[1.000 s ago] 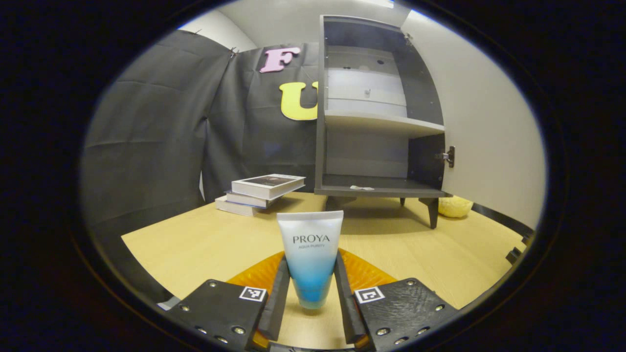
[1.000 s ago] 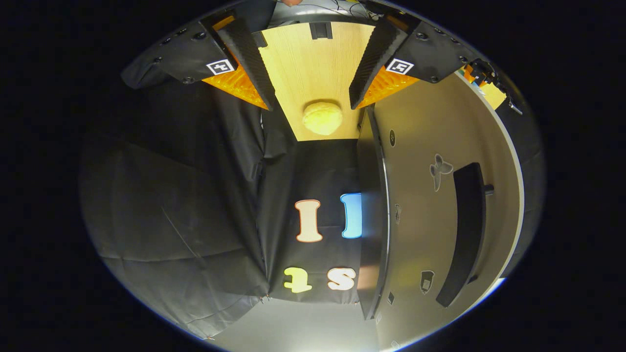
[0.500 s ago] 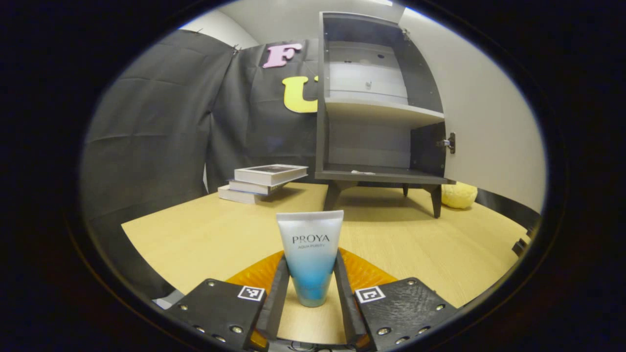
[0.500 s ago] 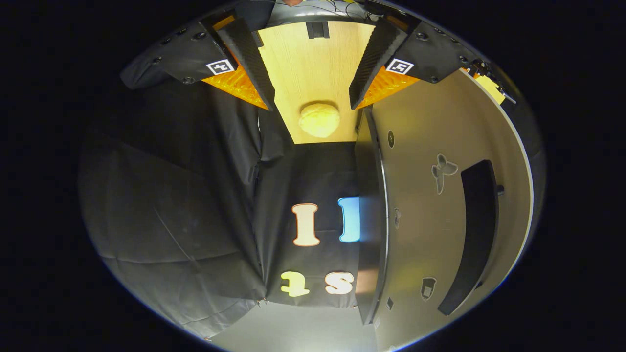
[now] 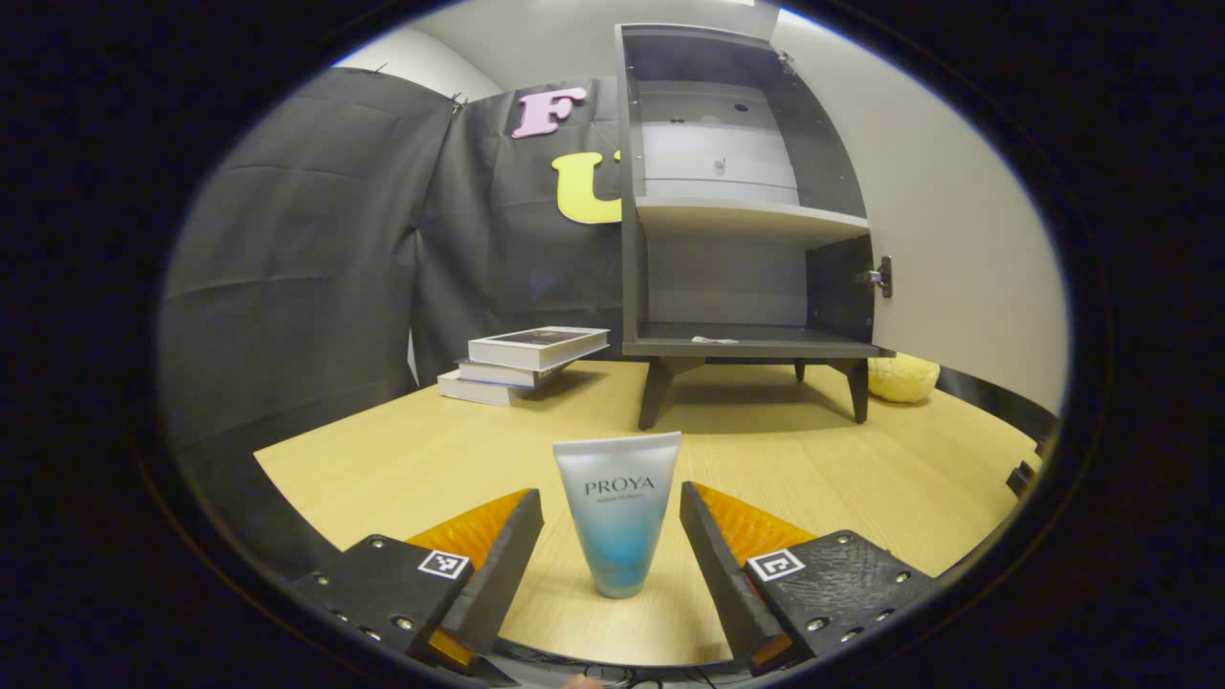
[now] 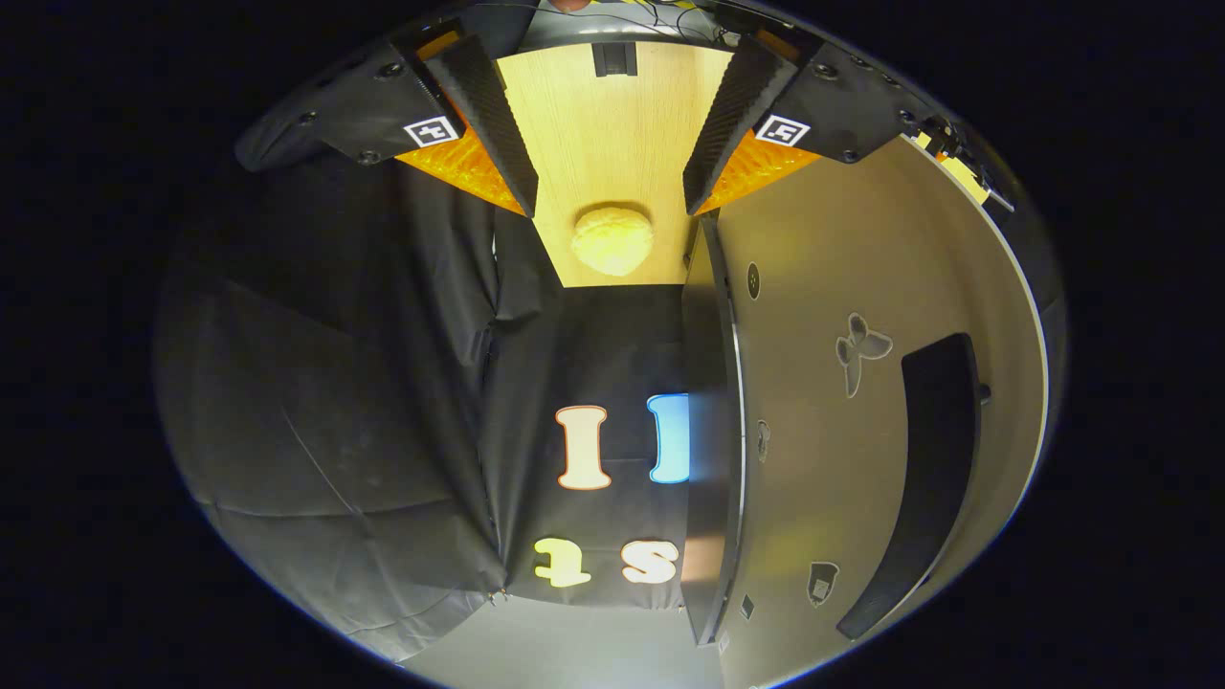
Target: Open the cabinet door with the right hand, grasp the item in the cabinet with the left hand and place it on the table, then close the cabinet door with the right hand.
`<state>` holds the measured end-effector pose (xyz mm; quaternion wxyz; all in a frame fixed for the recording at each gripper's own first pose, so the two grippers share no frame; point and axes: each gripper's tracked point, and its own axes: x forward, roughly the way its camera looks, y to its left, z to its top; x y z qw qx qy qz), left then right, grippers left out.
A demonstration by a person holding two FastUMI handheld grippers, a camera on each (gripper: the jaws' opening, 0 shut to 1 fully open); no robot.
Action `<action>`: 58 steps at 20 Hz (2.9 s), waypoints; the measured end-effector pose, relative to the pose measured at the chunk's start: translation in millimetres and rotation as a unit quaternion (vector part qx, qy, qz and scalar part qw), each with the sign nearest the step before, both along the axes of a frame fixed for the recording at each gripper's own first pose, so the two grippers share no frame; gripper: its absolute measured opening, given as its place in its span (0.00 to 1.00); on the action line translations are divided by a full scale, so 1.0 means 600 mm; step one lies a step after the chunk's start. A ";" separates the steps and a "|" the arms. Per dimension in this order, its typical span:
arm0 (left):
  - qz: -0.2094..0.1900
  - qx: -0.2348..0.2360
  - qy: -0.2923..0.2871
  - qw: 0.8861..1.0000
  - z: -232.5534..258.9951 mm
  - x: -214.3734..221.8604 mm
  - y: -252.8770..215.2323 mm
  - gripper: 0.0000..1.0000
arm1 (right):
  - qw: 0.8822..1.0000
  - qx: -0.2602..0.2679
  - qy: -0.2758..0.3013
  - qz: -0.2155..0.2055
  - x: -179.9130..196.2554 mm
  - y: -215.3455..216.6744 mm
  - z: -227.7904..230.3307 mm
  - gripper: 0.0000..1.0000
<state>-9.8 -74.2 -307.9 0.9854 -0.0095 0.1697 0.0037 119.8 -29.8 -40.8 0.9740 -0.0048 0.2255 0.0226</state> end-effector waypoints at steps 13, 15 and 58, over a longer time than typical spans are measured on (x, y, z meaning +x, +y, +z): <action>0.004 -0.011 -0.084 0.996 0.417 0.045 0.079 0.87 | 0.990 0.061 -0.121 0.025 0.033 0.012 0.168 0.93; 0.000 -0.018 -0.092 0.996 0.463 0.049 0.090 0.89 | 0.988 0.069 -0.134 0.021 0.031 0.019 0.191 0.93; -0.021 -0.019 -0.100 0.995 0.471 0.146 0.411 0.87 | 0.981 0.090 -0.147 0.093 0.000 0.520 0.209 0.97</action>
